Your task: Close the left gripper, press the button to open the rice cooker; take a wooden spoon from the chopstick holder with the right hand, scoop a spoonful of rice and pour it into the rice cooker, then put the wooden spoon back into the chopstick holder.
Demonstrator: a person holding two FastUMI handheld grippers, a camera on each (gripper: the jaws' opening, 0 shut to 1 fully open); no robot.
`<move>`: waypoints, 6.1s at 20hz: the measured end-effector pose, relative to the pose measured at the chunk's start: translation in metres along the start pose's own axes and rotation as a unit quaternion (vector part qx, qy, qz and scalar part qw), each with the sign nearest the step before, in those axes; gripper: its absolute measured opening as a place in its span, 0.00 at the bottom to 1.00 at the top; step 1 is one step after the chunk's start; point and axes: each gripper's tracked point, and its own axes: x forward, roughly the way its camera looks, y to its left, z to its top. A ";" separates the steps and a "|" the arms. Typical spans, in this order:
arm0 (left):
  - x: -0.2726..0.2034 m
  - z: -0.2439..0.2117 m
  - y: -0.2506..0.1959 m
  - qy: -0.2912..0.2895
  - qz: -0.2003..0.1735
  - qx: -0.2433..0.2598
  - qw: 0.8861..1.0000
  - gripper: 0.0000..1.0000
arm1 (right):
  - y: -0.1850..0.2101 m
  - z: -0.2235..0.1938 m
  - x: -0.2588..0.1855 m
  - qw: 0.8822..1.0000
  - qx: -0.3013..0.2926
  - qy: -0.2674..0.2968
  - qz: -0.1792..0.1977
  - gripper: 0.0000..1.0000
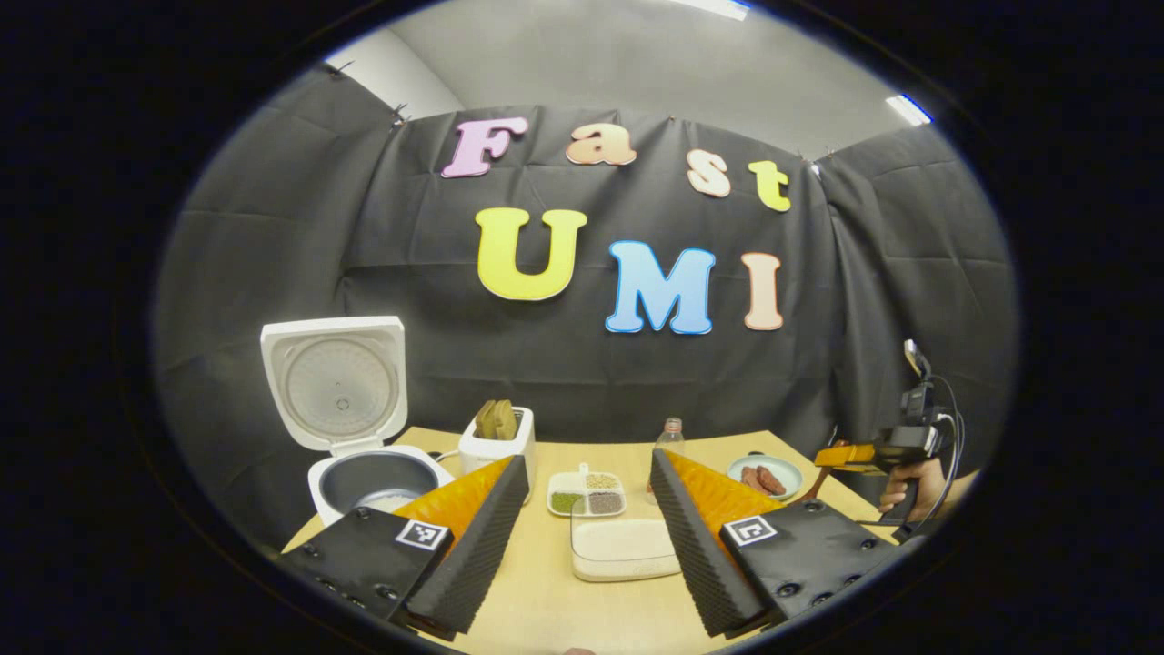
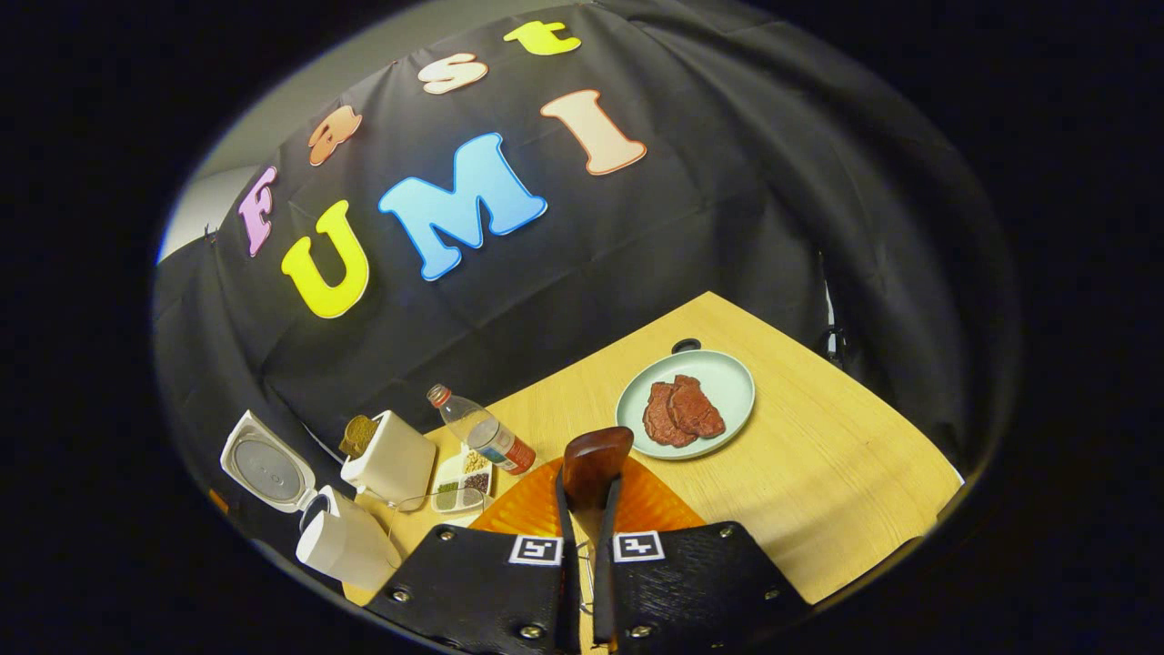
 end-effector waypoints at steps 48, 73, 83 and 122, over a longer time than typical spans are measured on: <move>0.196 0.166 0.402 0.001 0.270 -0.084 0.959 0.97 | 0.097 0.093 -0.104 0.983 -0.155 -0.099 0.018 0.96; 0.159 0.055 0.330 0.041 0.338 -0.039 0.940 0.97 | 0.077 0.098 -0.131 0.986 -0.107 -0.110 0.063 0.95; 0.137 -0.033 0.285 0.089 0.316 -0.047 0.944 0.98 | 0.081 0.086 -0.135 0.984 -0.123 -0.097 0.082 0.96; 0.112 -0.121 0.258 0.177 0.292 -0.063 0.938 0.92 | 0.096 0.056 -0.137 0.984 -0.135 -0.074 0.086 0.96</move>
